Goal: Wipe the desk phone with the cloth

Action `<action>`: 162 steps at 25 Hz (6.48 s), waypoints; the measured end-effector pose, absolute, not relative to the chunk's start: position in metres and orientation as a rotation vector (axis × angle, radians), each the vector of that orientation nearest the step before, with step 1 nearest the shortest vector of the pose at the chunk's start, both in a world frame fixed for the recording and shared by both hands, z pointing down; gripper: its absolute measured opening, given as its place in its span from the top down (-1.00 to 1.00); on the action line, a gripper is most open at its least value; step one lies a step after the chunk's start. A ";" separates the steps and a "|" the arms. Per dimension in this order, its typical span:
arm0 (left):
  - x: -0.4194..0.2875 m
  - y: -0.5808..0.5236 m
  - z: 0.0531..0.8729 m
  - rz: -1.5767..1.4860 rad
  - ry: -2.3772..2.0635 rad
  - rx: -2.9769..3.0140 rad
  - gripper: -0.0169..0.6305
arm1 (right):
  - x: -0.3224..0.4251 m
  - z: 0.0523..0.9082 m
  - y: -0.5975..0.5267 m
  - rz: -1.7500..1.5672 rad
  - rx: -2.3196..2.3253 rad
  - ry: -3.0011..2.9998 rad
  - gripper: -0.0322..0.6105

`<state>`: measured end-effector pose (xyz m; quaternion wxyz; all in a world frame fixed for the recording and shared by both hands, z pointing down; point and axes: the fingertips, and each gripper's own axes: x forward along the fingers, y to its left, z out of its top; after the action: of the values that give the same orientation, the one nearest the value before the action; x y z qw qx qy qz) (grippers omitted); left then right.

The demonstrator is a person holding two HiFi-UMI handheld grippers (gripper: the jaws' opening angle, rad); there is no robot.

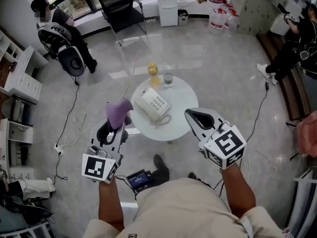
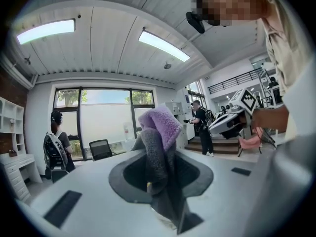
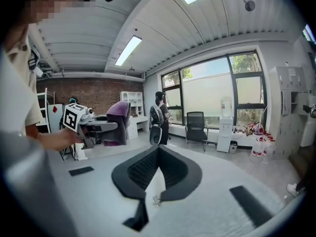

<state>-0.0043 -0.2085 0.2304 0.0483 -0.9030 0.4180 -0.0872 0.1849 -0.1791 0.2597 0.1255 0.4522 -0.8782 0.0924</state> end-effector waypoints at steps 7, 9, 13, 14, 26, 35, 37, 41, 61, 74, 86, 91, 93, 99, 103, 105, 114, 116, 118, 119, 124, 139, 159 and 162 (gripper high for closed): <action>-0.053 -0.260 0.240 -0.228 1.248 -2.784 0.65 | 0.137 0.268 -0.230 0.252 1.341 -2.514 0.92; -0.066 -0.271 0.244 -0.213 1.237 -2.794 0.65 | 0.125 0.268 -0.244 0.244 1.352 -2.499 0.92; -0.090 -0.291 0.247 -0.190 1.237 -2.812 0.65 | 0.101 0.265 -0.269 0.239 1.352 -2.480 0.92; -0.096 -0.294 0.248 -0.186 1.245 -2.817 0.65 | 0.094 0.266 -0.274 0.241 1.341 -2.479 0.92; -0.146 -0.290 0.270 -0.223 1.455 -2.786 0.65 | 0.040 0.294 -0.321 0.239 1.121 -2.542 0.92; -0.143 -0.291 0.288 -0.263 1.529 -2.789 0.65 | 0.025 0.323 -0.340 0.281 1.003 -2.554 0.88; -0.140 -0.292 0.296 -0.279 1.534 -2.802 0.65 | 0.024 0.334 -0.345 0.301 0.982 -2.547 0.87; -0.134 -0.298 0.314 -0.305 1.546 -2.826 0.65 | 0.023 0.362 -0.356 0.341 0.946 -2.526 0.85; -0.127 -0.312 0.428 -0.404 1.676 -2.948 0.65 | 0.003 0.531 -0.392 0.550 0.788 -2.380 0.59; -0.130 -0.318 0.492 -0.438 1.772 -2.999 0.65 | -0.004 0.645 -0.401 0.591 0.731 -2.198 0.18; -0.141 -0.330 0.540 -0.445 1.829 -3.034 0.65 | -0.011 0.733 -0.410 0.612 0.724 -2.053 0.05; -0.140 -0.336 0.554 -0.455 1.841 -3.050 0.65 | -0.010 0.754 -0.413 0.620 0.720 -2.023 0.05; -0.140 -0.337 0.560 -0.450 1.837 -3.055 0.65 | -0.010 0.761 -0.413 0.623 0.716 -2.014 0.06; -0.142 -0.340 0.567 -0.447 1.848 -3.060 0.65 | -0.010 0.773 -0.412 0.629 0.725 -1.991 0.08; -0.143 -0.341 0.571 -0.446 1.848 -3.059 0.65 | -0.013 0.779 -0.410 0.641 0.732 -1.984 0.18; -0.144 -0.340 0.572 -0.426 1.840 -3.056 0.65 | -0.011 0.780 -0.410 0.652 0.752 -1.973 0.21; -0.147 -0.343 0.571 -0.416 1.835 -3.059 0.65 | -0.009 0.779 -0.411 0.787 0.765 -1.973 0.27; -0.147 -0.343 0.570 -0.411 1.828 -3.059 0.65 | -0.010 0.777 -0.409 0.844 0.765 -1.996 0.27; -0.148 -0.344 0.568 -0.411 1.825 -3.058 0.65 | -0.011 0.773 -0.407 0.902 0.764 -2.019 0.27; -0.148 -0.344 0.567 -0.411 1.824 -3.058 0.65 | -0.012 0.771 -0.406 0.931 0.765 -2.031 0.27; -0.146 -0.346 0.563 -0.408 1.809 -3.063 0.65 | -0.011 0.753 -0.406 1.112 0.793 -2.105 0.27; -0.119 -0.364 0.553 -0.404 1.736 -3.107 0.65 | -0.013 0.646 -0.393 1.830 0.521 -2.438 0.27; -0.022 -0.342 0.552 -0.307 1.206 -3.468 0.65 | -0.013 0.560 -0.347 2.191 0.086 -2.578 0.27; -0.014 -0.327 0.550 -0.308 1.042 -3.535 0.65 | -0.009 0.560 -0.353 2.191 0.104 -2.585 0.27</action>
<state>-0.0139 -0.3271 0.5502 -0.2749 -0.9190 0.2710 -0.0799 -0.0092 -0.3528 0.5597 -0.1240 0.0304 -0.7567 0.6411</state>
